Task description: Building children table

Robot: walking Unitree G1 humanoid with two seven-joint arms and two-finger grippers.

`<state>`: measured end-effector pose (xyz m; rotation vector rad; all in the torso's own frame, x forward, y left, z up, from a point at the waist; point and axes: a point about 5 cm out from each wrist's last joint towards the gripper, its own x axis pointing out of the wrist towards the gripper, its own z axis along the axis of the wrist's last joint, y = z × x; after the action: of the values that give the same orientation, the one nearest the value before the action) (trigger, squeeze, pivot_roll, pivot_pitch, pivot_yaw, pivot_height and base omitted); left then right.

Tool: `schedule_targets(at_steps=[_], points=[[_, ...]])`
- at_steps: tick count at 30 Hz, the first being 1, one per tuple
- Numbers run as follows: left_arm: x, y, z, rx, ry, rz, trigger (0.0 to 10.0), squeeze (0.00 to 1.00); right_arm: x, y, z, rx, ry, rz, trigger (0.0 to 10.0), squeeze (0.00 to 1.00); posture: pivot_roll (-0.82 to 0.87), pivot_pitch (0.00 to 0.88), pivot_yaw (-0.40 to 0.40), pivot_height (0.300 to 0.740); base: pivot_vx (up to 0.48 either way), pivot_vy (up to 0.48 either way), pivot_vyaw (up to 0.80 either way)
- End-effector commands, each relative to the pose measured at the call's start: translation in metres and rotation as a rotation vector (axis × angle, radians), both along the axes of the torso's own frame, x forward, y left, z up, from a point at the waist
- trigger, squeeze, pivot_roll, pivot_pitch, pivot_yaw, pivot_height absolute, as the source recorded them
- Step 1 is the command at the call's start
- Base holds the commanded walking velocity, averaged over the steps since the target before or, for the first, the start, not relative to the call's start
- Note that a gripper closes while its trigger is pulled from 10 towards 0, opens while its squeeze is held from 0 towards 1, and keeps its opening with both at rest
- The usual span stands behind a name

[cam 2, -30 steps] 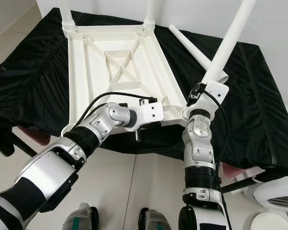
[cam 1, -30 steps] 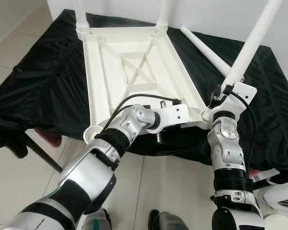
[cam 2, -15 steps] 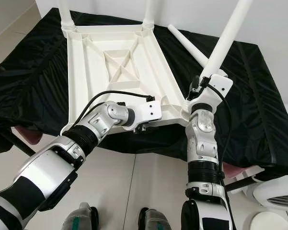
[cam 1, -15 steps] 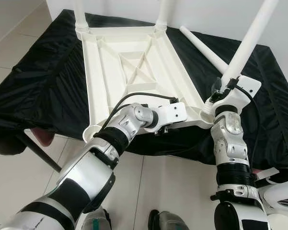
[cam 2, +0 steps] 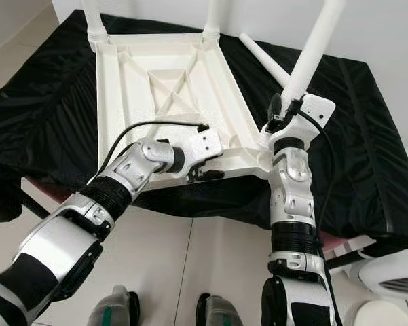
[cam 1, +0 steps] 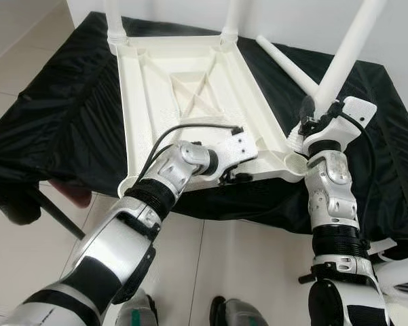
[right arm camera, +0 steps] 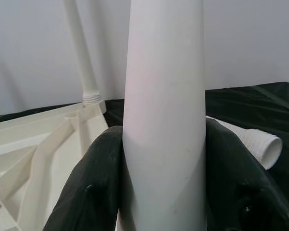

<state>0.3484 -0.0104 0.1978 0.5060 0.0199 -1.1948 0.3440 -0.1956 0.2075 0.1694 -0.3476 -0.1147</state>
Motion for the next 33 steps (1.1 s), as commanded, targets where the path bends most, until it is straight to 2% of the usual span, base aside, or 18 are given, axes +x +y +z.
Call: schedule_targets(at_steps=[1, 2, 3, 5, 8, 10, 11, 13, 14, 17, 19, 23, 25, 26, 28, 32, 33], points=[[-0.005, -0.003, 0.014, -0.072, 0.014, -0.029, 10.0, 0.00, 0.001, -0.002, 0.006, -0.015, -0.024, 0.004, 10.0, 0.00, 0.05, 0.050, -0.077, 0.740, 0.000, 0.000, 0.00], [-0.007, -0.003, 0.024, -0.128, 0.017, -0.029, 10.0, 0.00, 0.002, -0.002, 0.006, -0.018, -0.024, 0.007, 10.0, 0.00, 0.05, 0.050, -0.077, 0.740, 0.000, 0.000, 0.00], [-0.007, -0.003, 0.024, -0.128, 0.017, -0.029, 10.0, 0.00, 0.002, -0.002, 0.006, -0.018, -0.024, 0.007, 10.0, 0.00, 0.05, 0.050, -0.077, 0.740, 0.000, 0.000, 0.00], [-0.009, 0.002, 0.048, -0.271, -0.015, 0.004, 10.0, 0.00, 0.005, 0.001, 0.007, -0.036, -0.026, 0.032, 10.0, 0.00, 0.06, 0.046, -0.085, 0.740, 0.000, 0.000, 0.00], [-0.009, 0.002, 0.048, -0.271, -0.015, 0.004, 10.0, 0.00, 0.005, 0.001, 0.007, -0.036, -0.026, 0.032, 10.0, 0.00, 0.06, 0.046, -0.085, 0.740, 0.000, 0.000, 0.00], [-0.004, 0.012, 0.066, -0.427, -0.064, 0.111, 10.0, 0.00, 0.007, 0.004, 0.008, -0.052, -0.033, 0.059, 10.0, 0.00, 0.07, 0.045, -0.089, 0.740, 0.000, 0.000, 0.00], [-0.004, 0.012, 0.066, -0.427, -0.064, 0.111, 10.0, 0.00, 0.007, 0.004, 0.008, -0.052, -0.033, 0.059, 10.0, 0.00, 0.07, 0.045, -0.089, 0.740, 0.000, 0.000, 0.00], [0.004, 0.027, 0.071, -0.545, -0.087, 0.268, 10.0, 0.00, 0.009, 0.007, 0.009, -0.069, -0.040, 0.090, 10.0, 0.00, 0.07, 0.043, -0.091, 0.740, 0.000, 0.000, 0.00], [0.004, 0.027, 0.071, -0.545, -0.087, 0.268, 10.0, 0.00, 0.009, 0.007, 0.009, -0.069, -0.040, 0.090, 10.0, 0.00, 0.07, 0.043, -0.091, 0.740, 0.000, 0.000, 0.00], [0.008, 0.042, 0.069, -0.610, -0.057, 0.394, 10.0, 0.00, 0.010, 0.010, 0.010, -0.075, -0.046, 0.118, 10.0, 0.00, 0.07, 0.043, -0.090, 0.740, 0.000, 0.000, 0.00], [0.008, 0.042, 0.069, -0.610, -0.057, 0.394, 10.0, 0.00, 0.010, 0.010, 0.010, -0.075, -0.046, 0.118, 10.0, 0.00, 0.07, 0.043, -0.090, 0.740, 0.000, 0.000, 0.00], [0.021, 0.074, 0.065, -0.685, -0.046, 0.624, 10.0, 0.00, 0.010, 0.019, 0.011, -0.100, -0.069, 0.176, 10.0, 0.00, 0.07, 0.047, -0.087, 0.740, 0.000, 0.000, 0.00], [0.023, 0.081, 0.066, -0.702, -0.056, 0.660, 10.0, 0.00, 0.010, 0.021, 0.010, -0.109, -0.070, 0.182, 10.0, 0.00, 0.07, 0.047, -0.086, 0.740, 0.000, 0.000, 0.00], [0.023, 0.081, 0.066, -0.702, -0.056, 0.660, 10.0, 0.00, 0.010, 0.021, 0.010, -0.109, -0.070, 0.182, 10.0, 0.00, 0.07, 0.047, -0.086, 0.740, 0.000, 0.000, 0.00], [0.025, 0.094, 0.066, -0.691, -0.123, 0.739, 10.0, 0.00, 0.010, 0.024, 0.009, -0.128, -0.071, 0.197, 10.0, 0.00, 0.07, 0.048, -0.085, 0.740, 0.000, 0.000, 0.00], [0.026, 0.099, 0.065, -0.681, -0.152, 0.766, 10.0, 0.00, 0.009, 0.024, 0.008, -0.134, -0.072, 0.201, 10.0, 0.00, 0.07, 0.046, -0.083, 0.740, 0.000, 0.000, 0.00], [0.025, 0.104, 0.061, -0.680, -0.163, 0.808, 10.0, 0.00, 0.008, 0.025, 0.008, -0.141, -0.078, 0.208, 10.0, 0.00, 0.07, 0.038, -0.081, 0.740, 0.000, 0.000, 0.00]])
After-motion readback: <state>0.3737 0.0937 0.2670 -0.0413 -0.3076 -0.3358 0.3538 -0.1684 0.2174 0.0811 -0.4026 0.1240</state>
